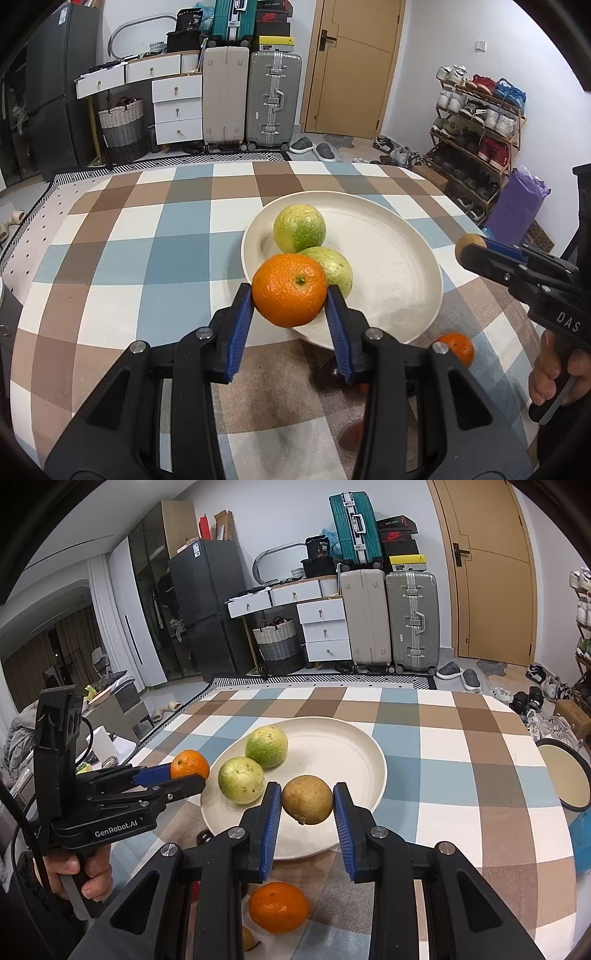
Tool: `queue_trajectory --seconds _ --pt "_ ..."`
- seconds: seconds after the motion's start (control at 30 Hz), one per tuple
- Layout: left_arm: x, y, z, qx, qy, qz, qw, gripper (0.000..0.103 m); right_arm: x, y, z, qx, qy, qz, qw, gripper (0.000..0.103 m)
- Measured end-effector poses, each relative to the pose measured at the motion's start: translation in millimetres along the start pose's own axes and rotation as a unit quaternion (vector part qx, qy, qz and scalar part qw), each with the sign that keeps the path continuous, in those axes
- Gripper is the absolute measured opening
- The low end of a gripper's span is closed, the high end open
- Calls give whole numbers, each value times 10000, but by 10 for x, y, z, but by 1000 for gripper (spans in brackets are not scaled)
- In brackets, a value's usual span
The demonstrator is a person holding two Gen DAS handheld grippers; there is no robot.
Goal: Organize fruits
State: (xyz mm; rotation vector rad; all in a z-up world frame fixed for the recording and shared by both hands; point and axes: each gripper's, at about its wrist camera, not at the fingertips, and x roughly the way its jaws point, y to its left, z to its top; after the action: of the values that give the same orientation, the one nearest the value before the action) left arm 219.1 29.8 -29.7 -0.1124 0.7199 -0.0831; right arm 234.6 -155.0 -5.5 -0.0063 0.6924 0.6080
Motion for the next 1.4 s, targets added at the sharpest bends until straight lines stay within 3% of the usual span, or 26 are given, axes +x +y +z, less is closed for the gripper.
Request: queue_trajectory --seconds 1.07,1.23,1.4 --pt "224 -231 -88 357 194 -200 9990 37 375 -79 -99 133 521 -178 9984 30" --pt "219 -246 -96 328 200 -242 9990 37 333 -87 -96 136 400 -167 9990 49" --pt "213 -262 -103 392 209 -211 9988 37 288 -133 -99 238 312 -201 9990 53"
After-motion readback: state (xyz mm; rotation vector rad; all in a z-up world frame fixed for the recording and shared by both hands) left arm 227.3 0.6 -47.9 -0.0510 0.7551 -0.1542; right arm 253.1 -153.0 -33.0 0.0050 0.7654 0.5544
